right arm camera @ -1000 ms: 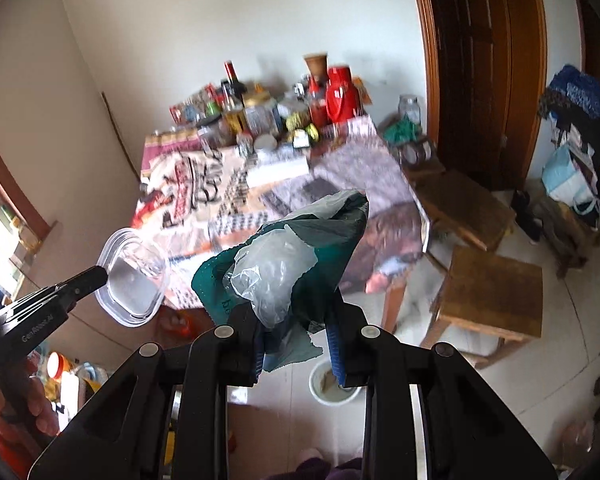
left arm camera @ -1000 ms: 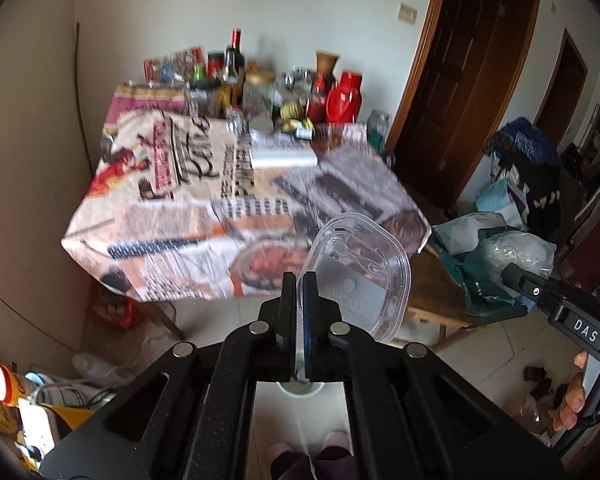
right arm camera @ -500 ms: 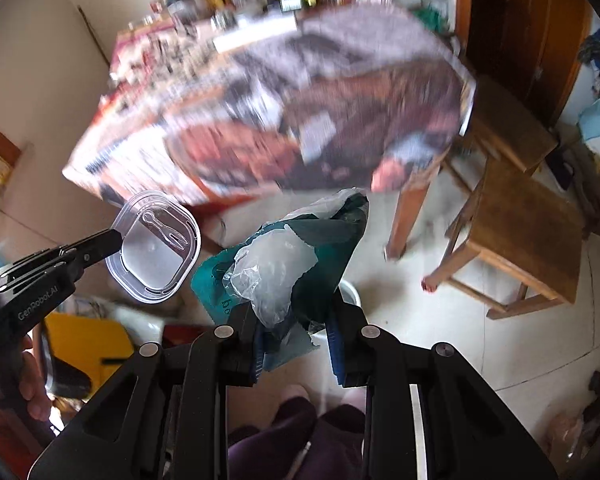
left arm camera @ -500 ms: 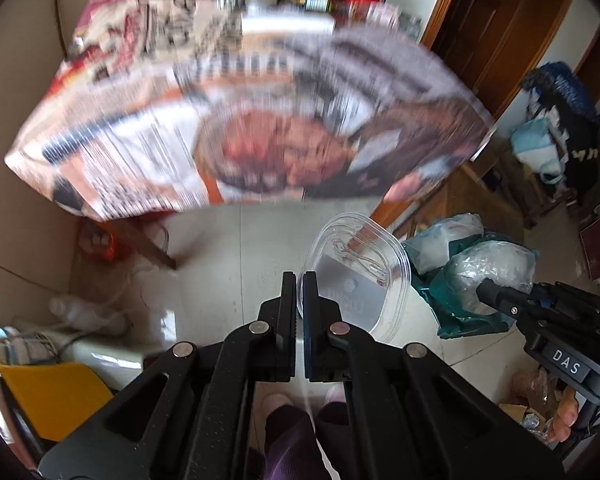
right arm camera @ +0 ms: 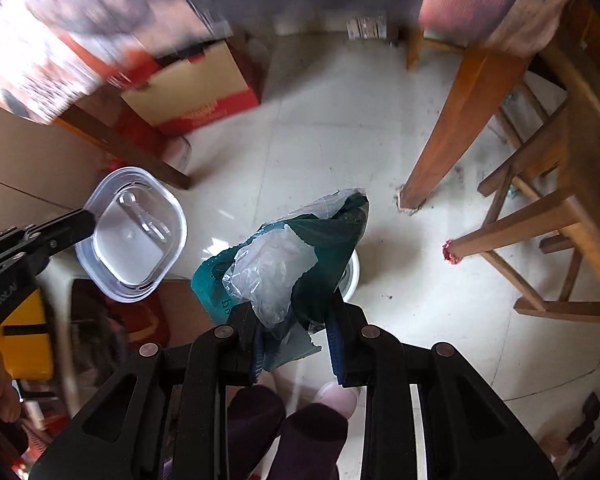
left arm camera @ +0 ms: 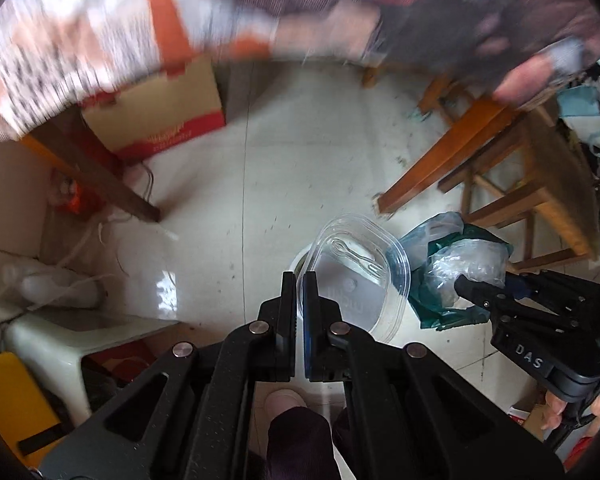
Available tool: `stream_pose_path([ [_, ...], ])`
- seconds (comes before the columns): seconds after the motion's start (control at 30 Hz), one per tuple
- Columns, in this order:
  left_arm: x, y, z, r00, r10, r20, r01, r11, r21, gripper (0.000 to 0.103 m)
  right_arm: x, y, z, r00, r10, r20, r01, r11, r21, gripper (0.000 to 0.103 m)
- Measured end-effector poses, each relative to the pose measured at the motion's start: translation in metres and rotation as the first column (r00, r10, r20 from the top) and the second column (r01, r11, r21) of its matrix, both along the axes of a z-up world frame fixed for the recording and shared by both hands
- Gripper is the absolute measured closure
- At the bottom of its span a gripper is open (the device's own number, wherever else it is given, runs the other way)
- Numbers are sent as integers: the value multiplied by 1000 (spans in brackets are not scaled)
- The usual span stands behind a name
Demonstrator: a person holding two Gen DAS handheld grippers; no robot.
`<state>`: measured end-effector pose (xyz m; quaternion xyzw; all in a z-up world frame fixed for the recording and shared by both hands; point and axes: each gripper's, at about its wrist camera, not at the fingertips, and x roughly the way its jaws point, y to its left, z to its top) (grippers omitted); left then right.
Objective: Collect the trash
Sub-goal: 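Open both grippers to drop the lid and bag into the bucket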
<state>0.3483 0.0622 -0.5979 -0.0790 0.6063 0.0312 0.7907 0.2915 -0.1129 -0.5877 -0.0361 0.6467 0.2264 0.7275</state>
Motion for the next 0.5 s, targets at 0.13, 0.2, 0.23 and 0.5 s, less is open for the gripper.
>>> stream_pose_path([
  [0.13, -1, 13, -53, 999, 32, -43, -32, 999, -6, 102, 3, 12, -55, 999, 23, -36, -24, 999, -24, 78],
  [0.2, -3, 18, -78, 997, 46, -64, -47, 999, -14, 102, 4, 18, -80, 998, 29, -56, -30, 999, -19, 76],
  [0.23, -4, 20, -89, 996, 50, -74, -51, 999, -19, 102, 6, 17, -87, 997, 34, -65, -36, 999, -20, 76],
  [0.5, 0, 18, -138, 991, 53, -119, -59, 997, -43, 102, 12, 31, -115, 993, 72, -91, -76, 996, -48, 42],
])
